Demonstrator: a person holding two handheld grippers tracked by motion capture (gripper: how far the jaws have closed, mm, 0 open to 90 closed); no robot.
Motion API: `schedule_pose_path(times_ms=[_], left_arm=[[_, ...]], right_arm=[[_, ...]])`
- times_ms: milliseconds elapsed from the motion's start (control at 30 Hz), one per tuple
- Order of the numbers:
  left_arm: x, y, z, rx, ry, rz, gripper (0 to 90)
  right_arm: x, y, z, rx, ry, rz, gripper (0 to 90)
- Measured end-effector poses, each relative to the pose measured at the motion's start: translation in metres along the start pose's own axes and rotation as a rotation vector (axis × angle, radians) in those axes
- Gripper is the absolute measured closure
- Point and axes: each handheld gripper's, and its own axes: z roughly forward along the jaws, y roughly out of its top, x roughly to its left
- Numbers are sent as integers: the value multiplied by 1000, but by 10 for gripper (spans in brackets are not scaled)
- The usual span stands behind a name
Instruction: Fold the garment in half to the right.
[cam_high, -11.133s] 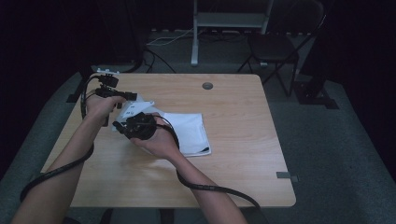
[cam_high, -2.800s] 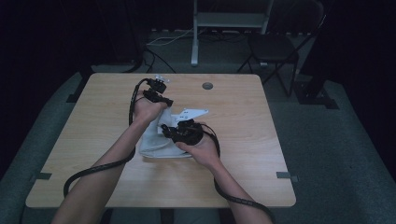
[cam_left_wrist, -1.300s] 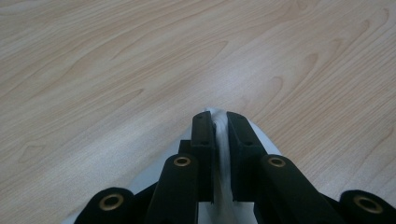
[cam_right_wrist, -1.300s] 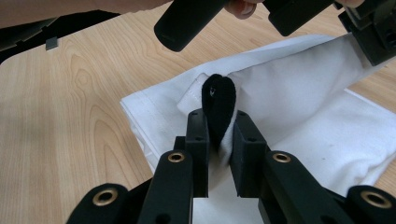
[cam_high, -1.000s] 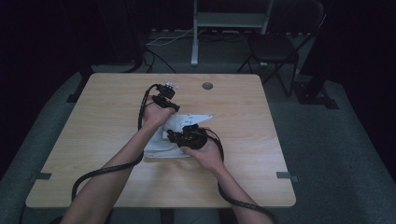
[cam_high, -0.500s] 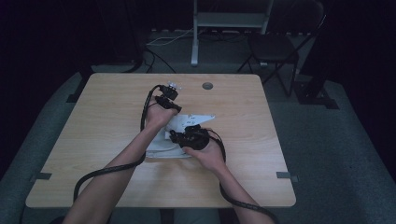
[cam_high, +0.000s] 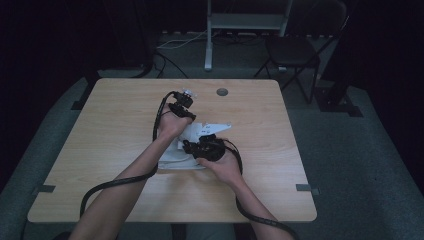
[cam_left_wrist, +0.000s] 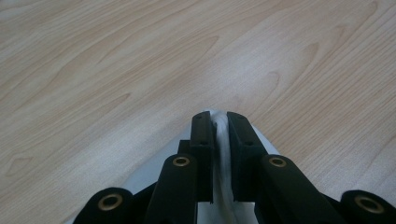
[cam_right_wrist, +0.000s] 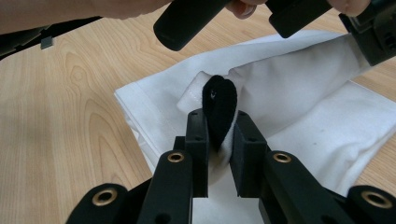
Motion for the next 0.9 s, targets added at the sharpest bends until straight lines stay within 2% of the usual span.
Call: schedule_pose_path(times_ms=[433,900], left_arm=[[-6,1,4,5,11,27,817],[-10,2,5,1,8,35,805]], right_arm=[[-2,-4,-2,4,-3,8,790],[-2,-5,-5,1,-10,7,778]])
